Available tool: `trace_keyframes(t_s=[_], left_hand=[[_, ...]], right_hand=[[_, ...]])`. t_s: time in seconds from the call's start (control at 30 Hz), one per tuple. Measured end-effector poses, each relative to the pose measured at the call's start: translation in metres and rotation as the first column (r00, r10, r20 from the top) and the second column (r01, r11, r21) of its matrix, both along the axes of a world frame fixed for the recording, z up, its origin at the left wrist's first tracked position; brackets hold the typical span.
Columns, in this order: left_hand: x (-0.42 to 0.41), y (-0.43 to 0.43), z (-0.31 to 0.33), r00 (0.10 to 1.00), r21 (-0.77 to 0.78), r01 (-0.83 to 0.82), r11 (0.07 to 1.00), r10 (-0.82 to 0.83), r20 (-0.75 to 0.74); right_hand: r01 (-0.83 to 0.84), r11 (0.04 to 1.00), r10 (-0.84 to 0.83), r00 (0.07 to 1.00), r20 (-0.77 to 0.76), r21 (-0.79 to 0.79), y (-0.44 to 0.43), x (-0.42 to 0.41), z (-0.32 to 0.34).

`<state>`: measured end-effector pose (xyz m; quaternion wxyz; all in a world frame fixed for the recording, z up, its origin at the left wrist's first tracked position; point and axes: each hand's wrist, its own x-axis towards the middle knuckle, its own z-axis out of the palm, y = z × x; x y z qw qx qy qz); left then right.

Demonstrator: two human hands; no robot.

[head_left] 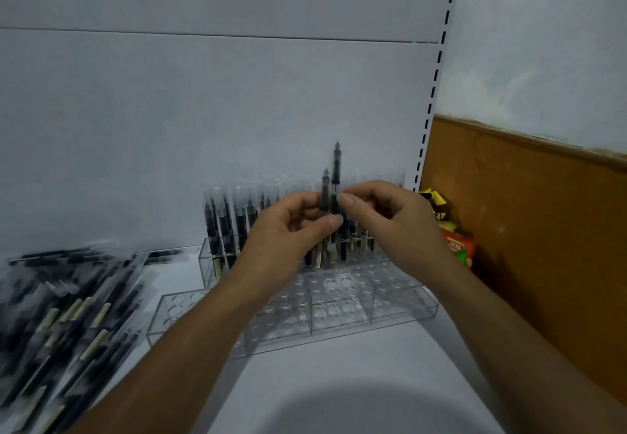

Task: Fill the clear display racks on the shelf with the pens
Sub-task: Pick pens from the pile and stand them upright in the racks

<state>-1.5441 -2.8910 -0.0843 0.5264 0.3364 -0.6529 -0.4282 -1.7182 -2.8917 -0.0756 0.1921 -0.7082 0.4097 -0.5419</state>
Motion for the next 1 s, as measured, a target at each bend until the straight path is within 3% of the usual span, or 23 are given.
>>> trace_keyframes(t_s=[0.2, 0.33, 0.67, 0.83, 1.0], left_hand=[[-0.003, 0.001, 0.0, 0.999, 0.014, -0.002, 1.0, 0.002, 0.046], [-0.002, 0.001, -0.001, 0.999, 0.042, -0.036, 0.998, 0.036, -0.017], [-0.001, 0.0, -0.002, 1.0, 0.064, -0.02, 0.998, 0.019, 0.005], [-0.001, 0.0, -0.002, 0.998, 0.055, -0.028, 0.998, 0.025, 0.052], [-0.002, -0.001, -0.003, 0.995, 0.063, -0.038, 0.997, 0.032, 0.093]], right_hand=[[-0.056, 0.998, 0.051, 0.991, 0.12, 0.04, -0.001, -0.002, 0.001], [0.049, 0.998, -0.058, 0.954, 0.293, 0.037, -0.008, -0.018, 0.004], [0.244, 0.97, -0.237, 0.957, -0.169, 0.021, -0.027, -0.025, -0.013], [0.303, 0.952, -0.249, 0.855, -0.455, 0.049, -0.029, -0.024, -0.015], [0.39, 0.921, -0.327, 0.789, -0.52, 0.012, -0.03, -0.022, -0.011]])
